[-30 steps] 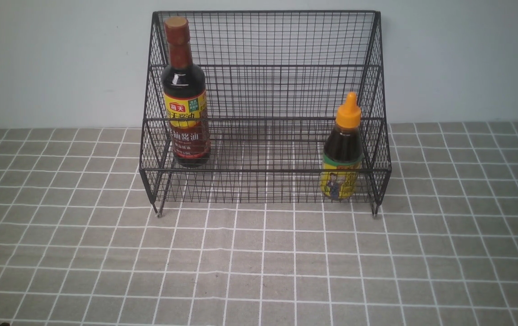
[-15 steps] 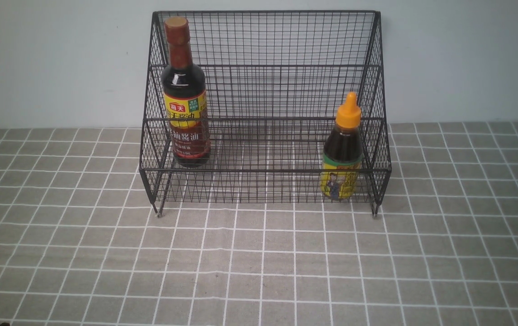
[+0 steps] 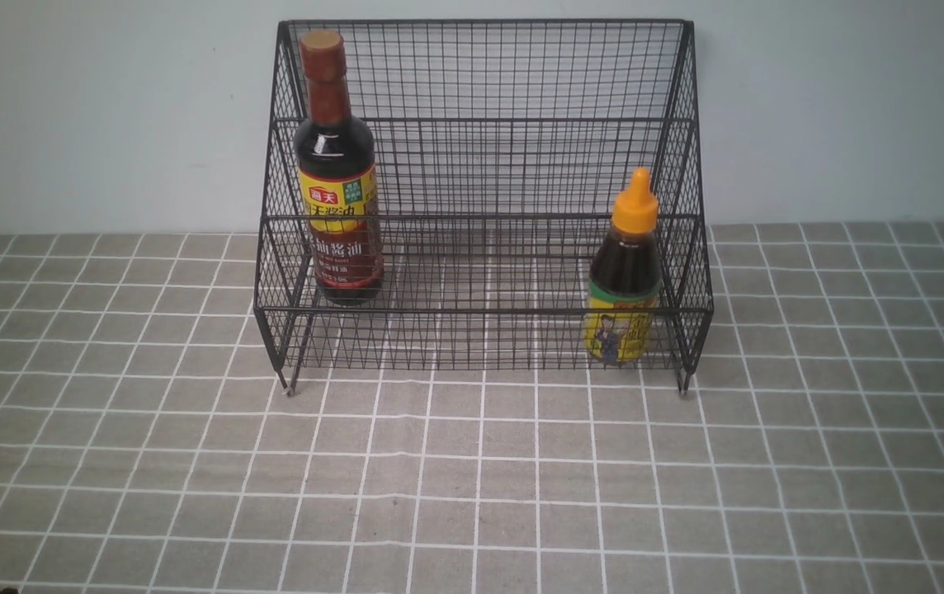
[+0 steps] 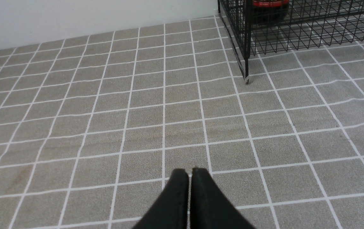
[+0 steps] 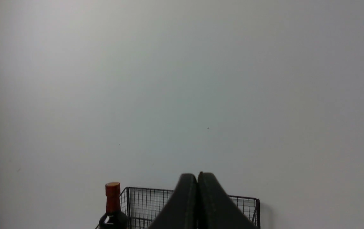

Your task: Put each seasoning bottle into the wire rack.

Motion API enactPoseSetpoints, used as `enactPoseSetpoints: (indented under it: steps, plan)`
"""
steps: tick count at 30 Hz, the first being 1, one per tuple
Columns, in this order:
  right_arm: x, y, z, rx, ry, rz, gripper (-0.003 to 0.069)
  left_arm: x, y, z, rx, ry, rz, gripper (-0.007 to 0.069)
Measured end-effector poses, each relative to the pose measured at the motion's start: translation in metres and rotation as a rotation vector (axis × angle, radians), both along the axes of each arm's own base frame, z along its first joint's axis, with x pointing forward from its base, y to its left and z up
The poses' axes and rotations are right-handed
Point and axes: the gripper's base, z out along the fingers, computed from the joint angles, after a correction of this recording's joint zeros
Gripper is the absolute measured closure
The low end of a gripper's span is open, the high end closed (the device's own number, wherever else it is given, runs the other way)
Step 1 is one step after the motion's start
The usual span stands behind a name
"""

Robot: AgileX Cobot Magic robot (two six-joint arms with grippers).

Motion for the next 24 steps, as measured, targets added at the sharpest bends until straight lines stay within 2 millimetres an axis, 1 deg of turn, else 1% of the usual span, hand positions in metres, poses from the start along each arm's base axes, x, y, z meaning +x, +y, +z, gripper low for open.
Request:
enactPoseSetpoints:
  steps: [4, 5, 8, 11, 12, 14, 17, 19, 24]
  plan:
    - [0.003, 0.001, -0.010, -0.051, 0.072, -0.016, 0.0671, 0.000, 0.000, 0.000, 0.000, 0.000, 0.000, 0.0631]
    - [0.005, 0.002, -0.015, -0.064, 0.094, -0.044, 0.0671, 0.000, 0.000, 0.000, 0.000, 0.000, 0.000, 0.0631]
    - [0.018, 0.004, -0.038, -0.100, 0.176, -0.159, 0.0671, 0.000, 0.000, 0.000, 0.000, -0.001, 0.000, 0.0631]
    - [0.033, 0.005, -0.068, -0.132, 0.277, -0.258, 0.0671, 0.000, 0.000, 0.000, 0.000, -0.001, 0.000, 0.0631]
    - [0.040, 0.005, -0.088, -0.155, 0.339, -0.296, 0.0671, 0.000, 0.000, 0.000, 0.000, -0.001, 0.000, 0.0631]
    - [0.050, 0.003, -0.120, -0.174, 0.439, -0.338, 0.0671, 0.000, 0.000, 0.000, 0.000, -0.001, 0.000, 0.0631]
    - [0.057, 0.002, -0.157, -0.194, 0.545, -0.367, 0.0671, 0.000, 0.000, 0.000, 0.000, -0.001, 0.000, 0.0631]
    - [0.059, 0.002, -0.176, -0.203, 0.599, -0.371, 0.0671, 0.000, 0.000, 0.000, 0.000, -0.001, 0.000, 0.0631]
    - [0.061, 0.002, -0.175, -0.185, 0.549, -0.372, 0.0671, 0.000, 0.000, 0.000, 0.000, 0.000, 0.000, 0.0631]
